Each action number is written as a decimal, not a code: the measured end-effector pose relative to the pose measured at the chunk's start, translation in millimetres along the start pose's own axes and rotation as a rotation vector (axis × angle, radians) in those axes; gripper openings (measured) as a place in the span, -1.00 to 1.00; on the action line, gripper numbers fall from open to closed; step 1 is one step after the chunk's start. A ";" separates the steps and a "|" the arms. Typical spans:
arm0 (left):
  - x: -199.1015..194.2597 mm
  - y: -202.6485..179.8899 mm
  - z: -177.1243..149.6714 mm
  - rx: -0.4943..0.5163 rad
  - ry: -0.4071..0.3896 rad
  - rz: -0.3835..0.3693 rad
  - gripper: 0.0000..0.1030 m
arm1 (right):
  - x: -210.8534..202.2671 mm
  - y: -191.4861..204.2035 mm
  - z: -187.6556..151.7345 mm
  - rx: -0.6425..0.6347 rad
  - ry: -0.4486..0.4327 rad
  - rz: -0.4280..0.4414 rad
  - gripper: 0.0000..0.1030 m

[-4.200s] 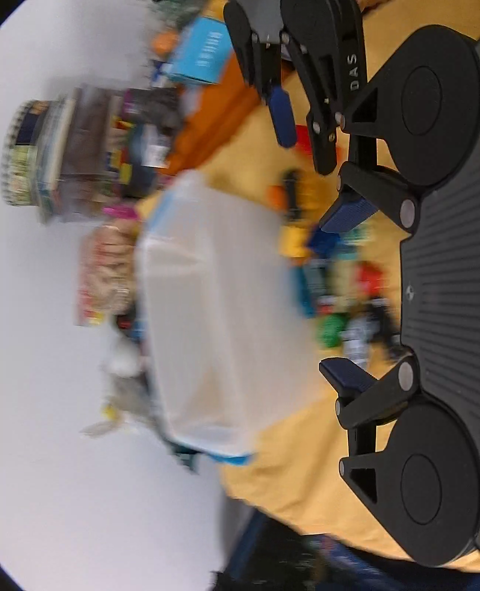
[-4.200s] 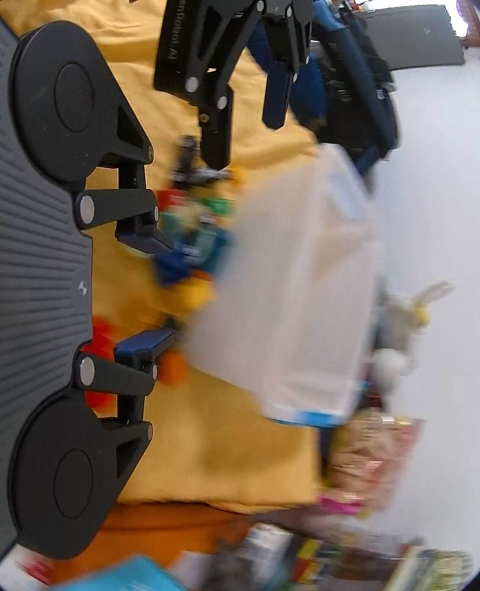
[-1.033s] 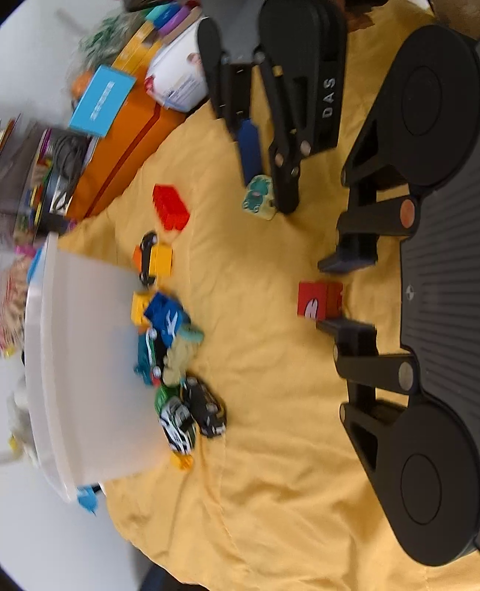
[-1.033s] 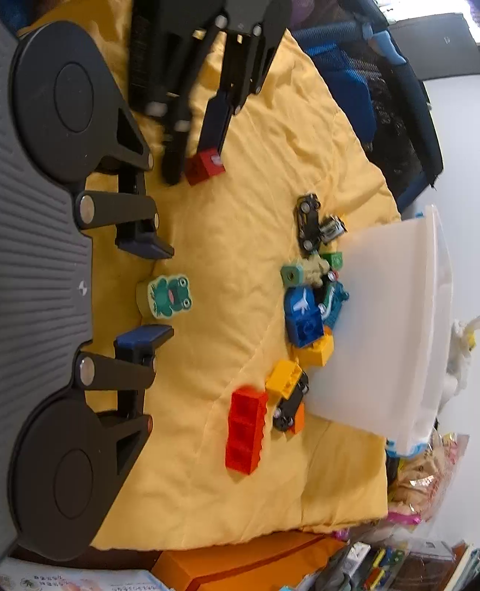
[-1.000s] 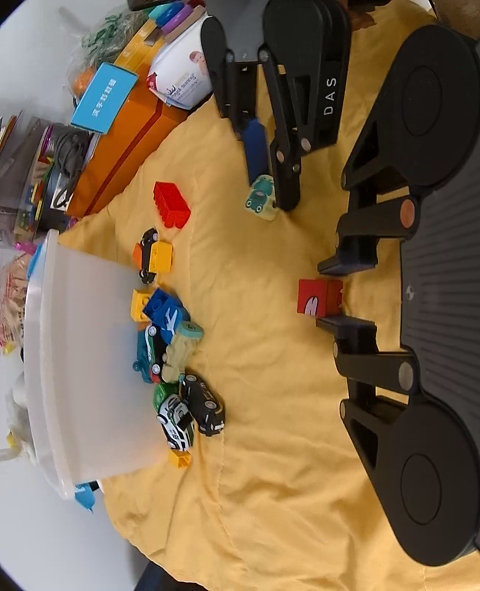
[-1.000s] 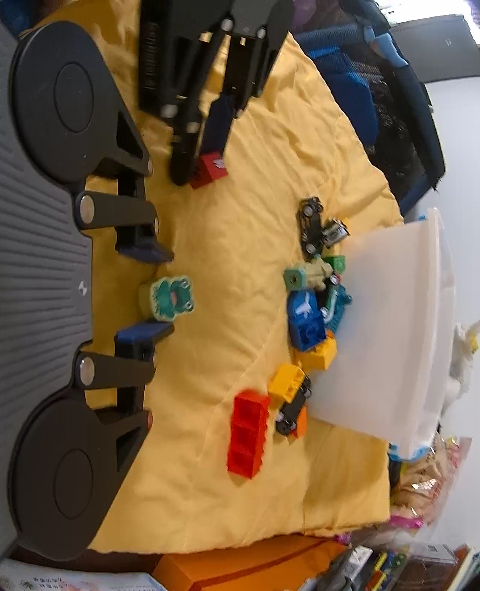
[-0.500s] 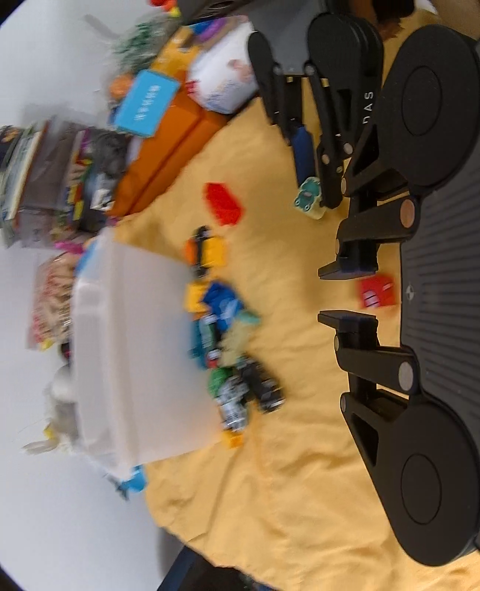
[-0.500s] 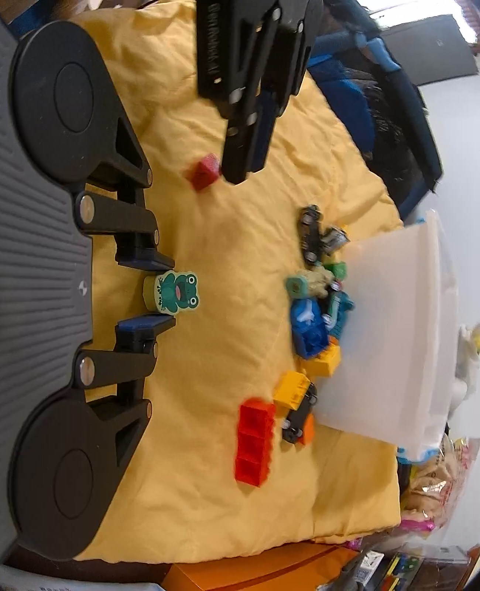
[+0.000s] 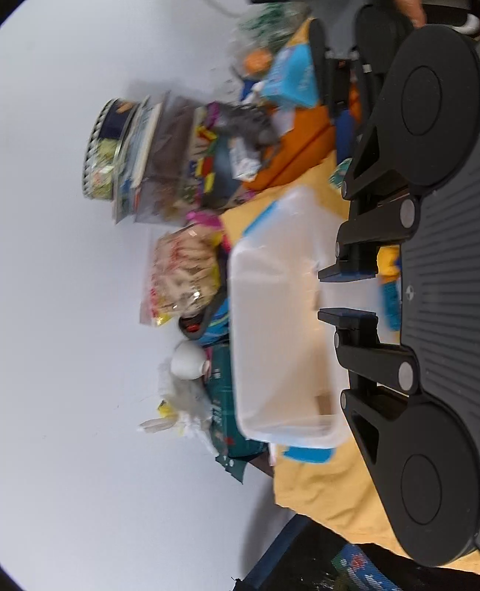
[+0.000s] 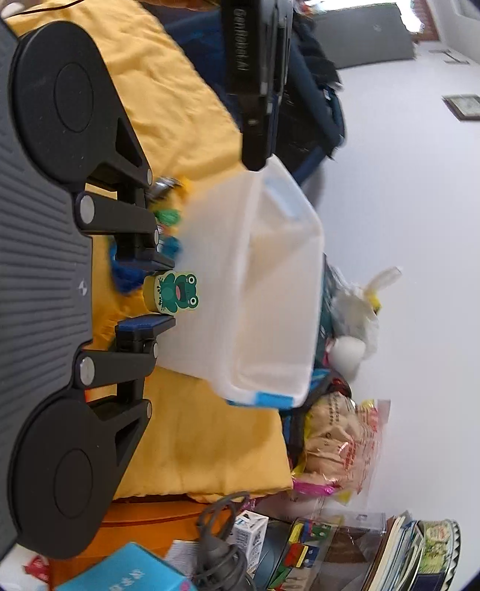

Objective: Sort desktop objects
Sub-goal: 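Carry the red brick and frog block over the white bin and open both grippers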

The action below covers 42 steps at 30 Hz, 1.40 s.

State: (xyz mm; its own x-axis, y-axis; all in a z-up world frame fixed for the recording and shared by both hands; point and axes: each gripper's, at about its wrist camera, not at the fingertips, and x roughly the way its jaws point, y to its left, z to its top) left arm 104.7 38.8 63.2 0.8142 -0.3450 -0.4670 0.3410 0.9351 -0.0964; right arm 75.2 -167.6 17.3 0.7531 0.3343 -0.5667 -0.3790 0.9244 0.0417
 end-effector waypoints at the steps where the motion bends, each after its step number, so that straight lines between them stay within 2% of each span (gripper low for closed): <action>1: 3.8 3.1 6.1 -0.008 0.012 -0.012 -0.64 | 1.1 -1.1 3.8 -0.001 -0.007 -0.004 -0.44; 3: 7.1 4.0 6.1 -0.006 0.054 -0.019 -0.62 | 1.7 0.2 6.9 -0.027 -0.013 -0.015 -0.45; 5: 5.4 -1.1 -13.0 0.004 0.120 -0.044 -0.29 | 0.3 1.7 1.0 -0.031 -0.003 0.002 -0.44; 7: -0.3 -10.8 -50.1 0.020 0.211 -0.075 -0.15 | -0.2 0.3 -8.6 -0.006 0.026 0.012 -0.45; 11: -9.0 -37.6 -122.5 0.088 0.392 -0.080 -0.15 | 2.4 2.9 -33.0 0.027 0.088 0.035 -0.44; 13: -6.1 -42.7 -143.6 0.101 0.440 -0.088 -0.15 | 4.8 5.9 -42.9 0.028 0.112 0.053 -0.44; 14: -3.6 -42.9 -149.0 0.111 0.437 -0.065 -0.25 | 6.1 7.4 -46.5 0.025 0.122 0.054 -0.44; 16: 5.3 -36.4 -157.3 0.097 0.450 -0.027 -0.57 | 9.5 10.3 -51.6 0.022 0.144 0.060 -0.44; 19: 0.8 -30.8 -146.6 0.063 0.413 -0.044 -0.57 | 6.2 16.1 -54.9 -0.001 0.149 0.070 -0.44; 23: -7.5 -20.4 -98.3 0.054 0.266 -0.015 -0.57 | 2.6 22.7 -43.6 -0.040 0.114 0.074 -0.45; 28: 7.9 -5.2 -19.3 0.072 0.101 0.067 -0.57 | 7.9 24.1 3.9 -0.110 -0.004 0.035 -0.45; 31: 38.8 7.6 23.8 0.070 0.058 0.105 -0.57 | 19.9 20.2 35.9 -0.158 -0.043 -0.016 -0.44; 33: 59.4 10.6 40.3 0.093 0.063 0.140 -0.56 | 31.8 14.6 51.8 -0.154 -0.049 -0.034 -0.44; 34: 66.8 13.8 44.3 0.098 0.063 0.147 -0.52 | 39.8 13.3 57.7 -0.152 -0.043 -0.052 -0.43; 35: 76.2 16.3 46.0 0.089 0.075 0.141 -0.40 | 46.7 12.2 60.8 -0.149 -0.042 -0.063 -0.41; 37: 79.6 15.9 43.5 0.074 0.102 0.129 -0.36 | 55.3 10.1 58.2 -0.128 -0.036 -0.069 -0.14; 40: 53.7 17.3 31.2 0.067 0.054 0.093 -0.09 | 33.5 0.2 38.4 -0.070 -0.090 -0.045 -0.15; 42: 33.5 14.6 14.8 0.044 0.034 0.067 -0.09 | 19.1 -4.0 25.3 -0.046 -0.094 -0.030 -0.15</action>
State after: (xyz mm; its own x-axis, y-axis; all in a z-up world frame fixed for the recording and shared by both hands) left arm 143.9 39.7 59.1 0.8197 -0.2777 -0.5010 0.3069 0.9514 -0.0252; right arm 104.7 -160.3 27.1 0.8108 0.3244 -0.4872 -0.3784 0.9256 -0.0133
